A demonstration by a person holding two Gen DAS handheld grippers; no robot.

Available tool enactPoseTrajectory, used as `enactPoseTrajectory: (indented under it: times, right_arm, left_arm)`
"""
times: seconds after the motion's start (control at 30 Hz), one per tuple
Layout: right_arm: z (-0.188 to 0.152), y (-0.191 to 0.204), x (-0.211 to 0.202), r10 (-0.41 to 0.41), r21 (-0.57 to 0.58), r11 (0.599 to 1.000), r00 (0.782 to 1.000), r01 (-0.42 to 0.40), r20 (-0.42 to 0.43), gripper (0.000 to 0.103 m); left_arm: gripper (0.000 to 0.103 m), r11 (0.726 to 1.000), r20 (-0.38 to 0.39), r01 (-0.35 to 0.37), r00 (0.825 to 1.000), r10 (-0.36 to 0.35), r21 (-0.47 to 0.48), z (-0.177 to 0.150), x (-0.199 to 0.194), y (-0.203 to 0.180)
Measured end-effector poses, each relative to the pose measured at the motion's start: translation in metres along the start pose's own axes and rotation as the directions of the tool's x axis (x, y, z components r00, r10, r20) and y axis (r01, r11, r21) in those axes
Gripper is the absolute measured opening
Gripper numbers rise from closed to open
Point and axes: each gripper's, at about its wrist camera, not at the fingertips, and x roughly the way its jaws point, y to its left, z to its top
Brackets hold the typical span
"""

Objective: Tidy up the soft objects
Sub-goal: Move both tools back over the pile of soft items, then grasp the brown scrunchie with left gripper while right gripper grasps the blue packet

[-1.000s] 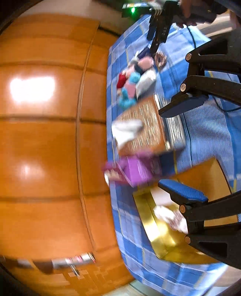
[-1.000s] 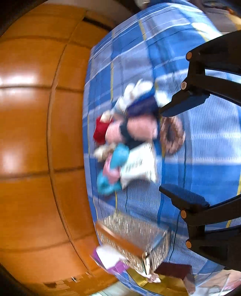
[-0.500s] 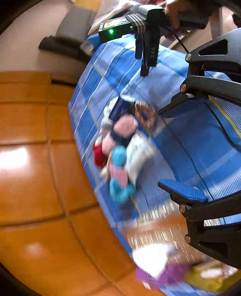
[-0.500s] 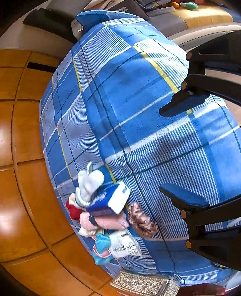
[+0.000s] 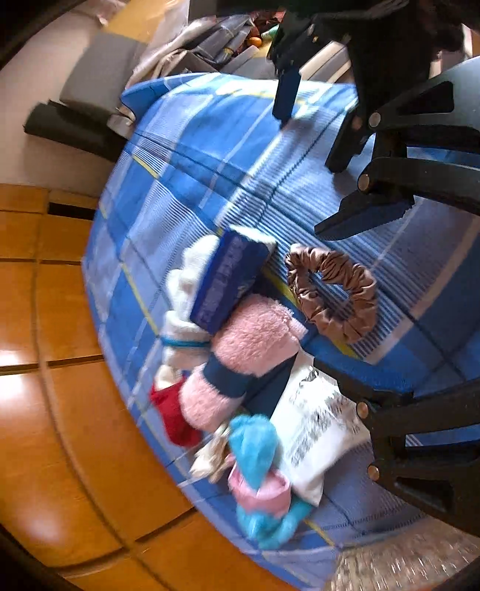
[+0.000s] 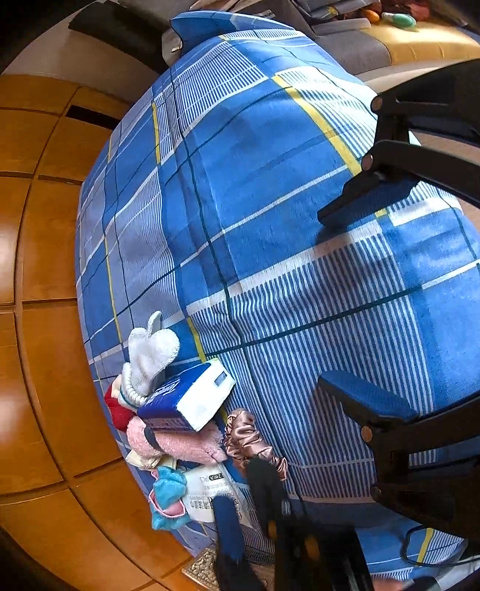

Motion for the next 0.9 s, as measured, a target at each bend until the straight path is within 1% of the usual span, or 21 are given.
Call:
enactPoseTrajectory:
  times: [0.07,0.1,0.13,0.17,0.2,0.23,0.27,0.3,0.37,0.47,0.63,0.8,0.87,0.9]
  right_arm:
    - [-0.001,0.000,0.001,0.005,-0.007,1.000,1.000,-0.005,0.011,0.087]
    - [-0.002,0.000,0.001,0.007,-0.007,1.000,1.000,-0.007,0.017,0.088]
    - [-0.003,0.000,0.001,0.008,-0.004,1.000,1.000,-0.008,0.025,0.088]
    - [-0.002,0.001,0.002,0.007,-0.003,1.000,0.999,-0.007,0.031,0.089]
    - [-0.003,0.002,0.001,0.006,-0.005,1.000,0.999,-0.005,0.038,0.089]
    - [-0.004,0.002,0.002,0.006,-0.007,1.000,0.999,-0.005,0.043,0.089]
    - [-0.004,0.001,0.002,0.006,-0.007,1.000,0.999,-0.006,0.049,0.090]
    - [-0.004,0.001,0.001,0.007,-0.006,1.000,0.999,-0.006,0.054,0.090]
    - [-0.005,0.002,0.001,0.005,-0.009,1.000,0.998,-0.004,0.061,0.090]
    - [-0.005,0.001,0.001,0.006,-0.021,1.000,0.997,-0.005,0.073,0.090]
    - [-0.008,0.004,0.002,0.008,-0.038,0.999,0.996,-0.004,0.092,0.093]
    - [-0.003,0.004,0.001,0.018,-0.054,0.998,0.998,-0.015,0.061,0.092]
    - [0.004,0.004,0.000,0.049,-0.056,0.997,0.998,-0.047,0.026,0.086]
    - [0.011,0.004,-0.003,0.091,-0.047,0.995,0.996,-0.090,0.019,0.076]
  left_arm:
    - [0.063,1.000,-0.013,0.001,1.000,-0.001,-0.009,0.002,0.010,0.000]
    - [0.055,1.000,-0.022,0.012,1.000,-0.012,-0.019,0.002,0.016,0.001]
    - [0.050,0.999,-0.036,0.027,0.999,-0.028,-0.028,0.002,0.021,0.002]
    - [0.047,0.999,-0.043,0.039,0.998,-0.041,-0.038,-0.001,0.026,0.003]
    - [0.043,0.998,-0.018,0.041,0.999,-0.042,-0.039,-0.004,0.025,0.004]
    - [0.042,0.998,-0.011,0.040,0.999,-0.040,-0.040,-0.006,0.025,0.003]
    - [0.033,0.998,-0.002,0.043,0.999,-0.043,-0.041,-0.009,0.023,0.004]
    - [0.021,0.998,0.004,0.045,0.999,-0.044,-0.047,-0.012,0.021,0.004]
    - [0.014,0.998,0.008,0.040,0.999,-0.039,-0.057,-0.017,0.016,0.006]
    - [0.012,0.996,0.014,0.043,0.999,-0.042,-0.074,-0.030,0.005,0.007]
    - [0.012,0.992,0.018,-0.001,1.000,0.003,-0.126,-0.064,-0.017,0.015]
    - [0.013,0.983,0.038,0.001,0.999,0.006,-0.186,-0.089,-0.030,0.027]
    - [0.013,0.982,0.053,0.005,0.999,0.005,-0.191,-0.095,-0.032,0.029]
    - [0.013,0.982,0.055,0.004,0.998,0.007,-0.191,-0.096,-0.033,0.030]
